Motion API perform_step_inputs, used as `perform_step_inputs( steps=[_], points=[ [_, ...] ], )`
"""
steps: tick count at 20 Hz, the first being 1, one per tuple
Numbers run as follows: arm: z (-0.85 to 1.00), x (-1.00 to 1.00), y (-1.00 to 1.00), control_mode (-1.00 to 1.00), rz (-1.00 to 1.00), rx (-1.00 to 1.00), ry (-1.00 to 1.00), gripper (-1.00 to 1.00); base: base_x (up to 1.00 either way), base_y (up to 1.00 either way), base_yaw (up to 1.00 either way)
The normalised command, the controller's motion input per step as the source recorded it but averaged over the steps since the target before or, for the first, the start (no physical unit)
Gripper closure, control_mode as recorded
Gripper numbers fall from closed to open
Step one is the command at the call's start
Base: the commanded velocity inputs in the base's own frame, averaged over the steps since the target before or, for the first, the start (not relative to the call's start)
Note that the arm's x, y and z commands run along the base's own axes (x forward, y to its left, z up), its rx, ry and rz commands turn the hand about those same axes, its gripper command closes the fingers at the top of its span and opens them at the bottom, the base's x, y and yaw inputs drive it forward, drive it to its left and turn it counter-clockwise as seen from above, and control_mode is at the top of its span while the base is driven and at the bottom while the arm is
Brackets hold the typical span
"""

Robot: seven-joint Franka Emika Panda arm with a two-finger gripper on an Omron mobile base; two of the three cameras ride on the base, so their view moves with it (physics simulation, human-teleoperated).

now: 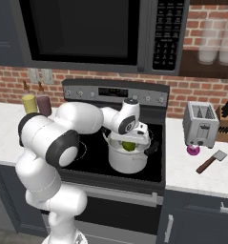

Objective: Put the onion and lime in the pot. Retrieve the spatula and lightly stir the vegetables in the pot.

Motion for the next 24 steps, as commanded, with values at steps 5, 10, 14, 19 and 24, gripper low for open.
perform_step_inputs(
  steps=[5, 10, 14, 19, 24],
  points=[
    [-0.01, 0.00, 0.00, -1.00, -0.01, 0.00, 0.00, -1.00, 0.00, 0.00, 0.00],
    [0.00, -0.02, 0.00, -1.00, 0.00, 0.00, -0.03, -1.00, 0.00, 0.00, 0.00],
    [0.07, -0.21, 0.02, -1.00, -0.02, 0.00, -0.10, -1.00, 0.00, 0.00, 0.00],
    [0.19, -0.09, 0.00, -1.00, -0.04, 0.00, -0.08, -1.00, 0.00, 0.00, 0.00],
    [0.37, -0.28, 0.01, -1.00, -0.04, 0.00, -0.11, -1.00, 0.00, 0.00, 0.00]
  ],
)
